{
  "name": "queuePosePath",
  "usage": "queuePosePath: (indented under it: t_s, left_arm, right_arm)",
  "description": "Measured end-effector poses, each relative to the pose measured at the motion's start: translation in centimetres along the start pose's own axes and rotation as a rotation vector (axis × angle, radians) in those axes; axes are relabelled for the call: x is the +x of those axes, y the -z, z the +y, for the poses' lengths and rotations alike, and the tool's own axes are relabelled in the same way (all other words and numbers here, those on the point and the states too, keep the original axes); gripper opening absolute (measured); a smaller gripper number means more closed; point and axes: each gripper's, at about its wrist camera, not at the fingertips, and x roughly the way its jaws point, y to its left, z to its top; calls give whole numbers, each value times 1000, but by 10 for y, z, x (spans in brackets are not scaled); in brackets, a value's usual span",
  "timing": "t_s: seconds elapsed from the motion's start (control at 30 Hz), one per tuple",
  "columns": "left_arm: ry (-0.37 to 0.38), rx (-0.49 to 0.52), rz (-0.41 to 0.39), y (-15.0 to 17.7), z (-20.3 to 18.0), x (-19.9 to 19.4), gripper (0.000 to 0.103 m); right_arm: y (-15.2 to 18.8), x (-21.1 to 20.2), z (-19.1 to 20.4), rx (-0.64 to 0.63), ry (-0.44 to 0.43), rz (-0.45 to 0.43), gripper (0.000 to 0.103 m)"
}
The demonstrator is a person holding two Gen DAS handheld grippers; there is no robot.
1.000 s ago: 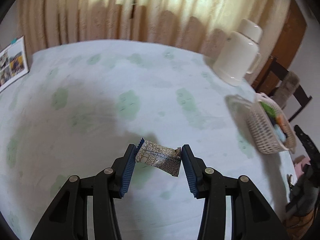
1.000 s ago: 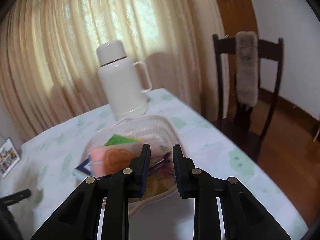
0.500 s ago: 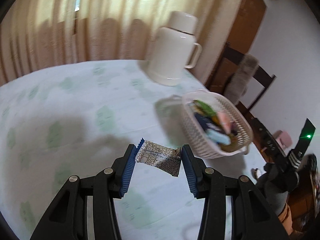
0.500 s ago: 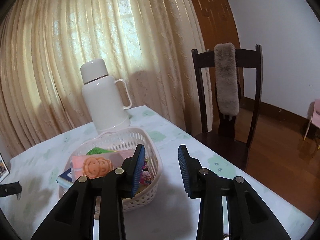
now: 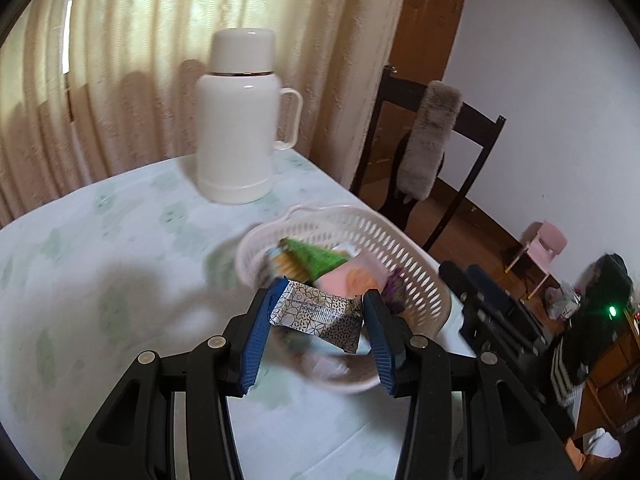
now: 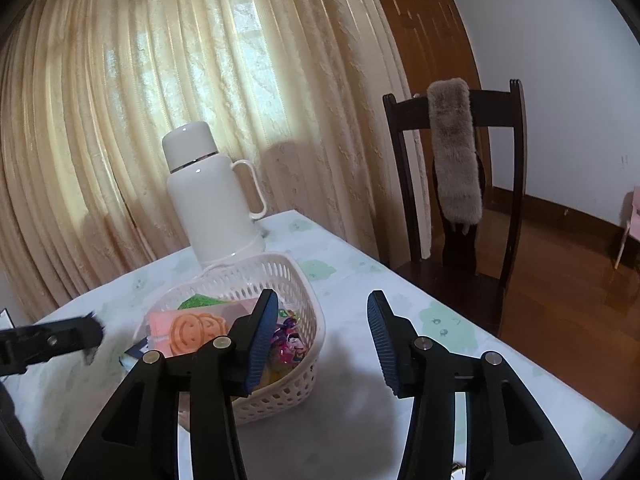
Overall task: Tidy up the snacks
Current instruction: 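Carry the silver snack bar into the basket and open the left tool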
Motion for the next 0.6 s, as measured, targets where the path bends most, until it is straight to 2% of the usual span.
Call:
queuePosePath:
  t_s: [0.2, 0.23, 0.27, 0.33, 0.43, 0.6]
  left_arm:
    - [40, -5, 14, -15, -11, 25, 46]
    - [45, -16, 14, -17, -10, 27, 51]
    - [51, -31, 15, -19, -8, 30, 64]
    - [69, -82, 14, -21, -2, 33, 77]
    - [79, -122, 21, -20, 8, 32, 77]
    - [28, -153, 17, -15, 21, 26, 77]
  right_arm:
    - [1, -3, 1, -2, -17, -3, 48]
    - [1, -3, 1, -3, -16, -4, 48]
    - [1, -3, 1, -4, -15, -4, 48]
    - [1, -3, 1, -3, -18, -3, 48]
    - [1, -3, 2, -5, -20, -1, 49]
    - [0, -5, 4, -16, -31, -7, 50]
